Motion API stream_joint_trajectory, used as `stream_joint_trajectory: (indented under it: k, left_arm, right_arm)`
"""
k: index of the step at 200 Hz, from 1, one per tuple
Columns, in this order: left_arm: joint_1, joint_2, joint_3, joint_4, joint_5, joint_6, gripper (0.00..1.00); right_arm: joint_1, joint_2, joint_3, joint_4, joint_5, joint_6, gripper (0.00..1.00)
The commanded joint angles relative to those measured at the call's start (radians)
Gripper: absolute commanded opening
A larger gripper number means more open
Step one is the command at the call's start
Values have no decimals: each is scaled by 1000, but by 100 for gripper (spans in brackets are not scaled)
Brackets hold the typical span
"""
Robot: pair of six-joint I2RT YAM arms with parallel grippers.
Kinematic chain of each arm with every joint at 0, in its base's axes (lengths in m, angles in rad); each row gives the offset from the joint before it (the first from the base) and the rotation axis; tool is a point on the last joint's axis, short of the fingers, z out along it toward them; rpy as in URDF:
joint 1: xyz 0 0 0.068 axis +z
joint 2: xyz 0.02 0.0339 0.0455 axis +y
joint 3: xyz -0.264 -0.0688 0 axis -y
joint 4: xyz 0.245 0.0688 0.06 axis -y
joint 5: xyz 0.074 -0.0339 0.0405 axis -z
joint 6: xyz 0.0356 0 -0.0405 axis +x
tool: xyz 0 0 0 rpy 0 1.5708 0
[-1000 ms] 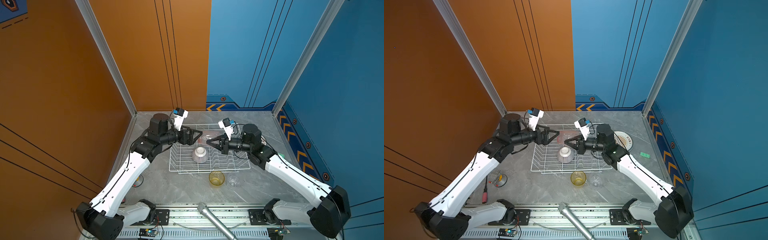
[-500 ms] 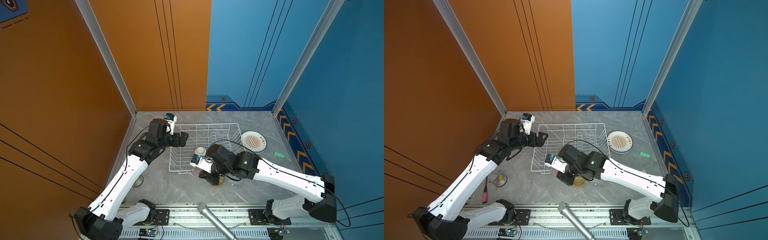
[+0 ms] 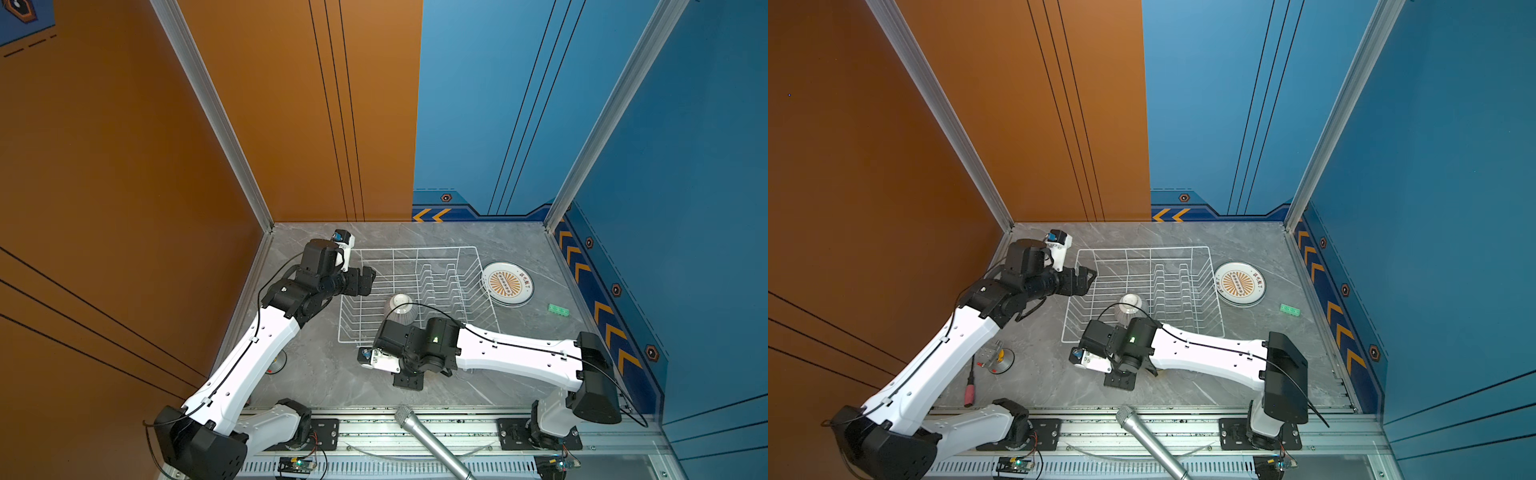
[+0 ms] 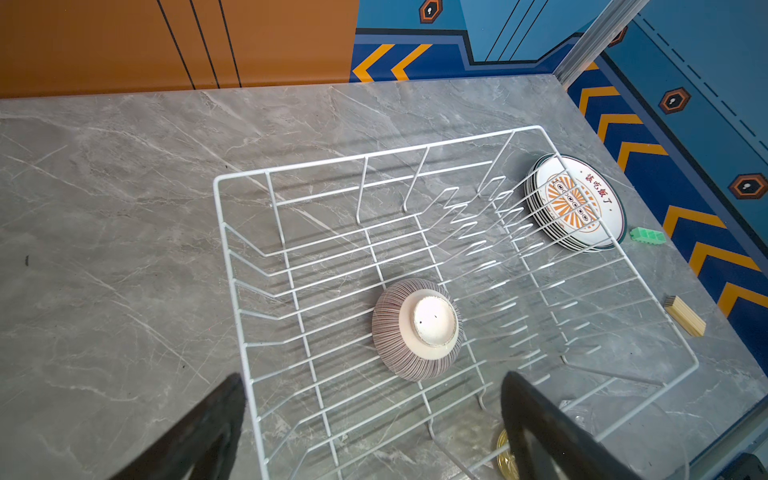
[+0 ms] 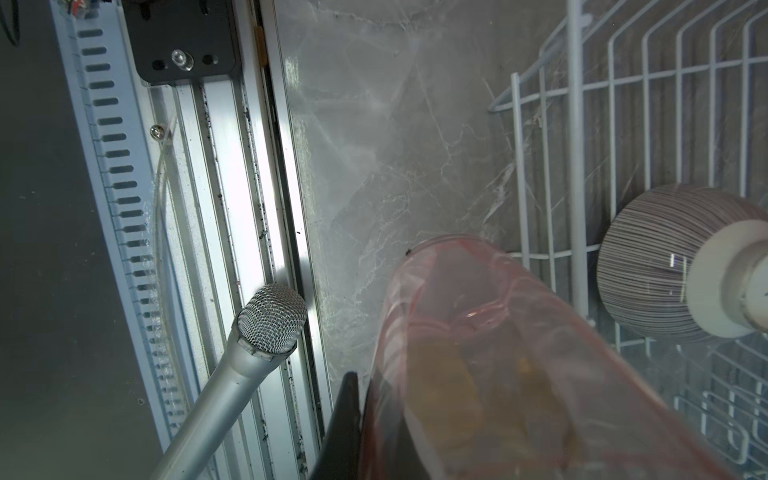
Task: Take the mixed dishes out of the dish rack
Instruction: 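Carry the pink cup with the right gripper down toward the table front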
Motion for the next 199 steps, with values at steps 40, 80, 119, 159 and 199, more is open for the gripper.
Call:
stream_joint_trajectory:
  k: [40,80,119,159,199]
  left_arm:
    - [-17,30,-14,-16,-47,41,97]
    - [-20,49,-9,-14,-44,52,97]
    - [-22,57,-12,-9,-39,55,97]
    - [-23,63,-14,-8,-37,57,97]
    - [-25,66,-14,-7,-35,58,97]
  right_arm:
    - [6,86,69,-72,63,-40,0]
    - [2,127,78,-85,69,-47,0]
    - [-8,146,81,-86,74,-51,0]
    - [-15,162,79,-85,72,-55,0]
    - [-20,176,77,-85,72,-55,0]
